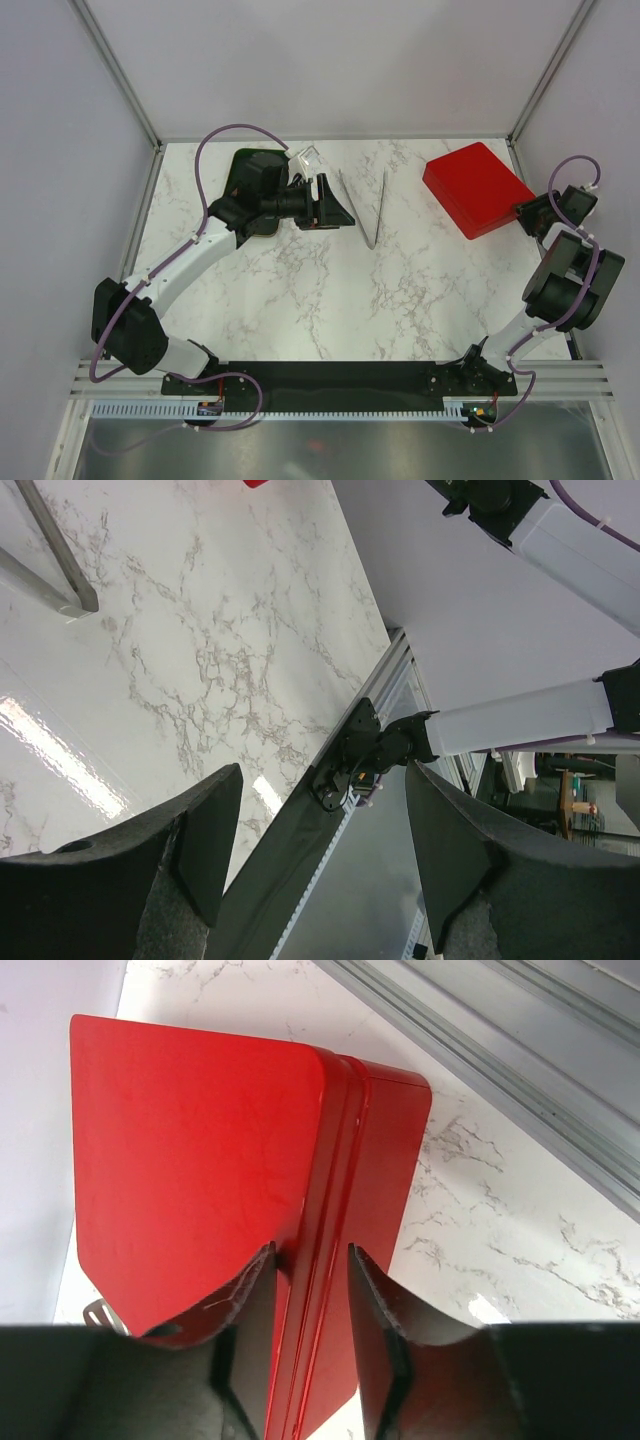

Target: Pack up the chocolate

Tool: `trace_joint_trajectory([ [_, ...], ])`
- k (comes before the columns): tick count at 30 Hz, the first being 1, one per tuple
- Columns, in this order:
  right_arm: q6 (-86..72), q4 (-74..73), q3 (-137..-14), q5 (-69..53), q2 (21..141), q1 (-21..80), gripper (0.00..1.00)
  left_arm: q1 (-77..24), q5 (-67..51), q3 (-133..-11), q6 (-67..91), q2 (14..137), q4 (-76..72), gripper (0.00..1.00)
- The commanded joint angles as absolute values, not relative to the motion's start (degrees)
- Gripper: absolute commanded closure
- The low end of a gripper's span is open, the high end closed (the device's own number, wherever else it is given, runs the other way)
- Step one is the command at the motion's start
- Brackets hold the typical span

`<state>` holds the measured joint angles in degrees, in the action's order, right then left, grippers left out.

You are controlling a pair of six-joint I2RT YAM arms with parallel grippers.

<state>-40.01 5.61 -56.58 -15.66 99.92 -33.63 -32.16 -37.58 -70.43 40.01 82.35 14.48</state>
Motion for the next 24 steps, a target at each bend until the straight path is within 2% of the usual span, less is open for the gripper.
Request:
trace_joint_trajectory([
  [1, -36.21, -5.36, -55.54, -11.33, 101.52, -34.19, 0.53, -31.82, -38.14, -70.66, 40.08, 82.09, 13.45, 0.26],
  [2, -36.12, -5.1, -55.89, -11.77, 101.17, -34.19, 0.46, -31.82, -38.06, -70.58, 39.99, 82.0, 13.45, 0.26],
  [4, -36.12, -5.01, -56.68, -12.04, 100.29, -33.84, 0.42, -31.82, -37.97, -70.58, 39.99, 81.91, 13.45, 0.26],
  [24, -42.1, 1.04, -58.27, -16.61, 100.28, -31.2, 0.38, -31.55, -38.32, -70.66, 40.08, 81.56, 13.27, 0.26],
])
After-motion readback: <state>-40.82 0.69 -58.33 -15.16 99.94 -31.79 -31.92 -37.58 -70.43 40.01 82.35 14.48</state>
